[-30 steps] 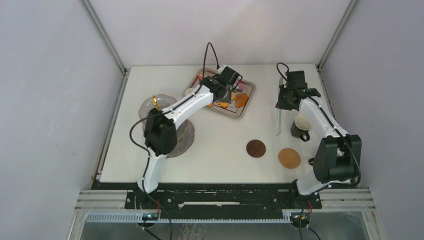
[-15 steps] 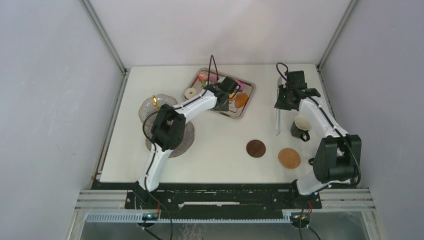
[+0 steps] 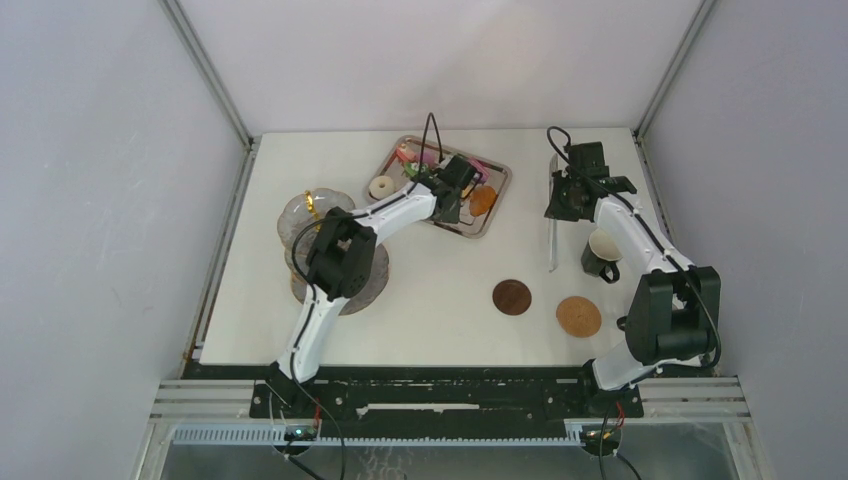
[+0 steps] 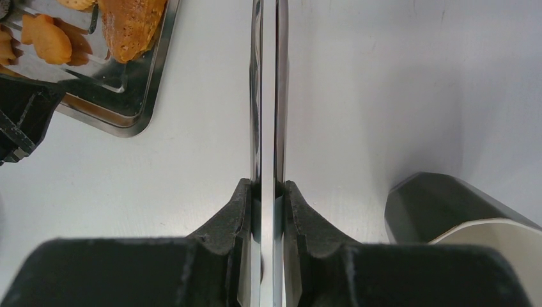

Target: Serve the afternoon tea

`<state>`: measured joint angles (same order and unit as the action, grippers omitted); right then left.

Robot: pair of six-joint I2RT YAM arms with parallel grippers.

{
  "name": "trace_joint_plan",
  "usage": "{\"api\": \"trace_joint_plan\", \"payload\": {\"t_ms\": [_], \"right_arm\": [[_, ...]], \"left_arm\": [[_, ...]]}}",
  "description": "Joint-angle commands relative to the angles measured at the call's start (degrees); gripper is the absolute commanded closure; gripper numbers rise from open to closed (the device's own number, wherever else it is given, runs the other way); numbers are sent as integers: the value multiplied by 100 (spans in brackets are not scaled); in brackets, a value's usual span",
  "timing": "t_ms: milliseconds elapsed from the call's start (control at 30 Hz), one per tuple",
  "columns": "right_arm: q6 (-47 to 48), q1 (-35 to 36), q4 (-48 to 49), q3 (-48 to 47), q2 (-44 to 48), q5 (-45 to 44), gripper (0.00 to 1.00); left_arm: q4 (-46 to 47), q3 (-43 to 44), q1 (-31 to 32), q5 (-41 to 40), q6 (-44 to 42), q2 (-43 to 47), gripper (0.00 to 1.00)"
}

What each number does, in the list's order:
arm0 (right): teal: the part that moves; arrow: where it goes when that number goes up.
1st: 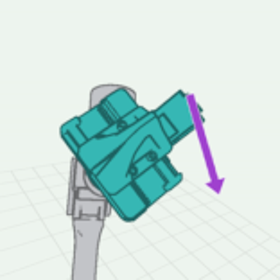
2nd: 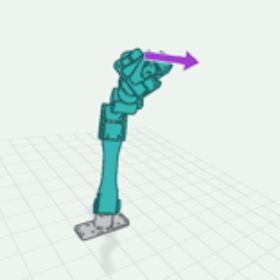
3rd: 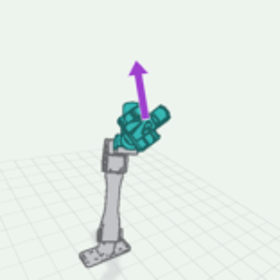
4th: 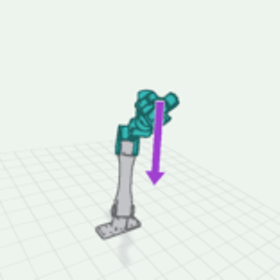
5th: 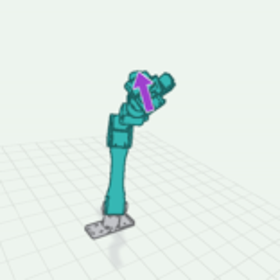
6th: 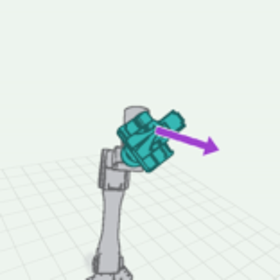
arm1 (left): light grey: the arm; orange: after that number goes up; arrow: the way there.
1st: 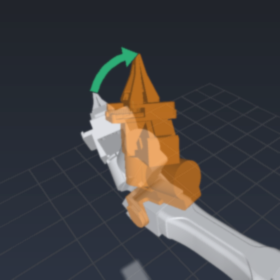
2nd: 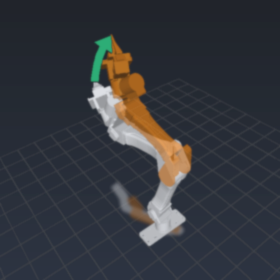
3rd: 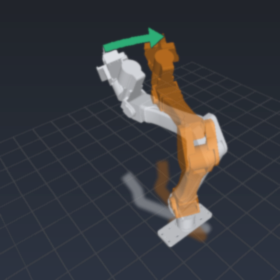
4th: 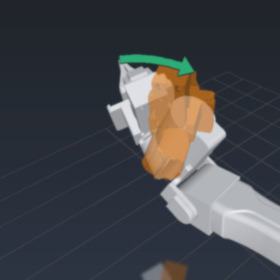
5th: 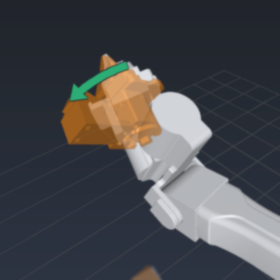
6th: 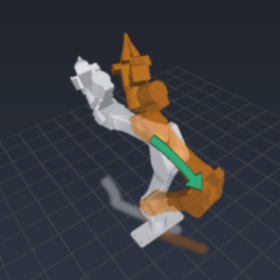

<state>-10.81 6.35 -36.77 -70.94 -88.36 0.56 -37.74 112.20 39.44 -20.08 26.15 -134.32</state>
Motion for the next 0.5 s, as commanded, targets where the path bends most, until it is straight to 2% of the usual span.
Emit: {"api": "trace_joint_plan", "payload": {"t_ms": [0, 467], "right_arm": [[-53, 33, 226, -61, 39, 45, 100], [-27, 43, 179, -61, 176, 23, 100]], "left_arm": [[199, -3, -59, 52, -370, -12, 58], [-211, -25, 84, 462, -78, -43, 58]]}}
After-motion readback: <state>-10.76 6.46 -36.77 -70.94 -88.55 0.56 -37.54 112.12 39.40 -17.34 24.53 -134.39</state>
